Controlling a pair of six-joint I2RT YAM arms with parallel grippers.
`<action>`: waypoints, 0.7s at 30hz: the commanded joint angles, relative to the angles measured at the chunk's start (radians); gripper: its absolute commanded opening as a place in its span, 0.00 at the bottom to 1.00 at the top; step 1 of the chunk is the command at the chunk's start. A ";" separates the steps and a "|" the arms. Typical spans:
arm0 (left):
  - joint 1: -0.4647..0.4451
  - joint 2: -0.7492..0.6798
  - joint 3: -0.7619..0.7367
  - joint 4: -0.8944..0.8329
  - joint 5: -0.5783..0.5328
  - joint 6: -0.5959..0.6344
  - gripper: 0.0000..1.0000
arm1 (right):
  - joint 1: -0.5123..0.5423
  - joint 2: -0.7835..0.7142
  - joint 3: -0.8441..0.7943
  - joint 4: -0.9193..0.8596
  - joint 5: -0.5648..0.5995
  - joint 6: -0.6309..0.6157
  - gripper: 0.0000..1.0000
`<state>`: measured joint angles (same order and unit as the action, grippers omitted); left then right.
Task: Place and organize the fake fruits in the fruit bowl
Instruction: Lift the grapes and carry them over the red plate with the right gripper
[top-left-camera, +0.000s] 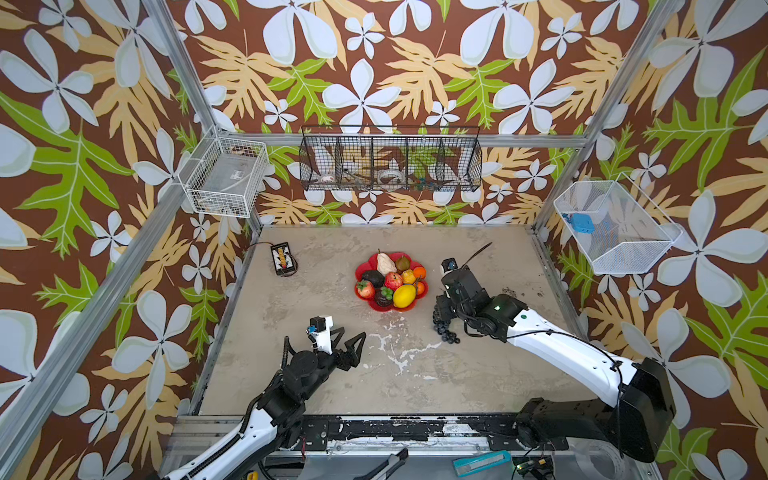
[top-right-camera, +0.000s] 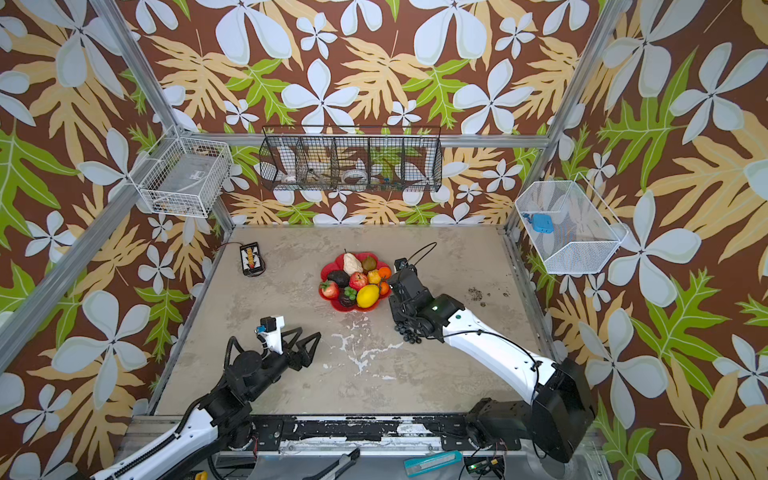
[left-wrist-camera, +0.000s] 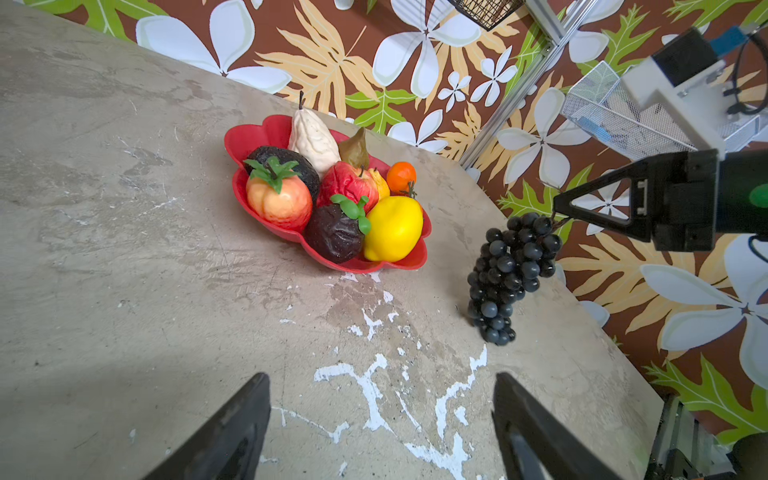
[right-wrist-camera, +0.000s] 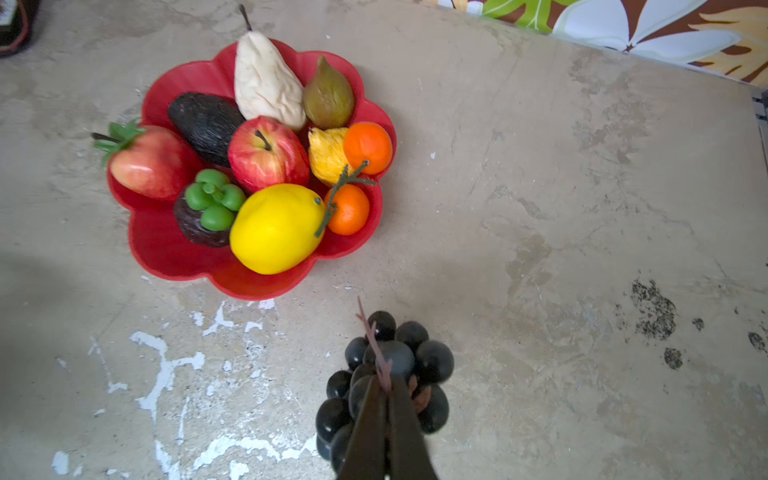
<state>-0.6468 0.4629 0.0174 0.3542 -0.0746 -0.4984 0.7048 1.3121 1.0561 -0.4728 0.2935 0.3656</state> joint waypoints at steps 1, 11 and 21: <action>-0.001 -0.013 -0.001 -0.010 -0.015 0.001 0.85 | 0.009 -0.011 0.033 0.030 -0.029 -0.008 0.00; -0.001 -0.041 -0.004 -0.024 -0.034 -0.003 0.85 | 0.016 0.013 0.165 0.059 -0.099 -0.016 0.00; -0.001 -0.147 -0.013 -0.079 -0.079 -0.013 0.85 | 0.032 0.100 0.342 0.069 -0.168 -0.033 0.00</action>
<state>-0.6468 0.3336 0.0063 0.3004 -0.1280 -0.5030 0.7334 1.3956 1.3636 -0.4355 0.1555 0.3500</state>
